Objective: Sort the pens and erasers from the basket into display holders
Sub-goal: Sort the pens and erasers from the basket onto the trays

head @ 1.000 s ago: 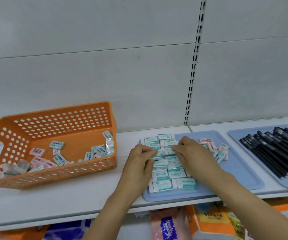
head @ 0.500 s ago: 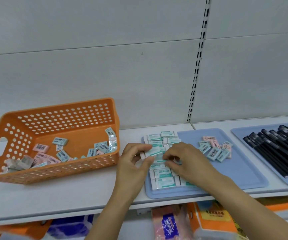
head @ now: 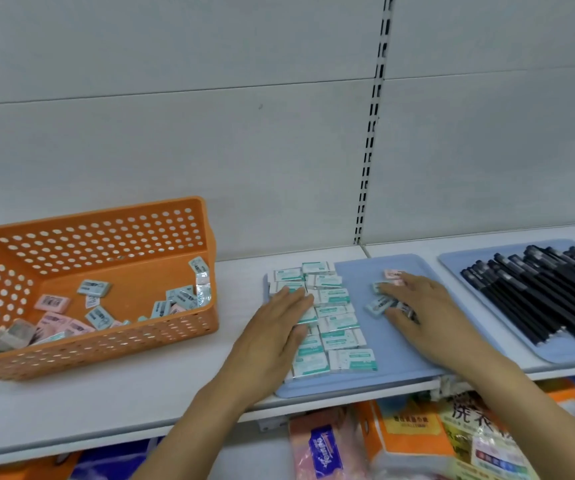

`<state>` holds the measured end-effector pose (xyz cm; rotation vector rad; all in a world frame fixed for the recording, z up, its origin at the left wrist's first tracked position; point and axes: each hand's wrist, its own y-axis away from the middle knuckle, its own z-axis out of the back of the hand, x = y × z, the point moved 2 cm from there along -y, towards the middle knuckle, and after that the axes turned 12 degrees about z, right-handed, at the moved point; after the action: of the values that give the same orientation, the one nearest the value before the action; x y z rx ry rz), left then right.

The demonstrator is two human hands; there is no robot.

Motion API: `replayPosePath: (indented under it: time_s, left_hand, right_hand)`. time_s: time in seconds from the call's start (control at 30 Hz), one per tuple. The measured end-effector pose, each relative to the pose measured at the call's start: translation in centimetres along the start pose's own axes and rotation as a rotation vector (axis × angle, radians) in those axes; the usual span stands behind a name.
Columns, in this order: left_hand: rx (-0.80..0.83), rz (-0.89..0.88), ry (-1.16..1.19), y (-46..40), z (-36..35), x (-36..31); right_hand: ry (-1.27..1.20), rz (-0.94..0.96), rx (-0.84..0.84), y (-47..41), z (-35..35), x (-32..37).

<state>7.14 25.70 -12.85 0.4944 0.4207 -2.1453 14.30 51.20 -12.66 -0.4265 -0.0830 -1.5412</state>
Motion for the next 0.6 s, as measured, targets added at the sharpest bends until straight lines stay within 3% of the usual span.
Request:
replayPosePath:
  time_s: [0.1, 0.27, 0.33, 0.47, 0.6]
  left_hand:
    - [0.055, -0.041, 0.023, 0.1, 0.4, 0.3]
    - [0.069, 0.017, 0.089, 0.5, 0.3, 0.2]
    - [0.008, 0.063, 0.038, 0.4, 0.0, 0.1]
    - [-0.135, 0.203, 0.241, 0.6, 0.1, -0.4]
    - [-0.136, 0.206, 0.374, 1.5, 0.0, 0.0]
  right_hand:
    - [-0.133, 0.057, -0.018, 0.1, 0.4, -0.4]
    - [-0.109, 0.015, 0.044, -0.3, 0.1, -0.2]
    - [-0.057, -0.019, -0.010, -0.3, 0.1, 0.3]
    - [0.023, 0.060, -0.201, -0.7, 0.5, 2.3]
    - [-0.044, 0.137, -0.249, -1.3, 0.0, 4.1]
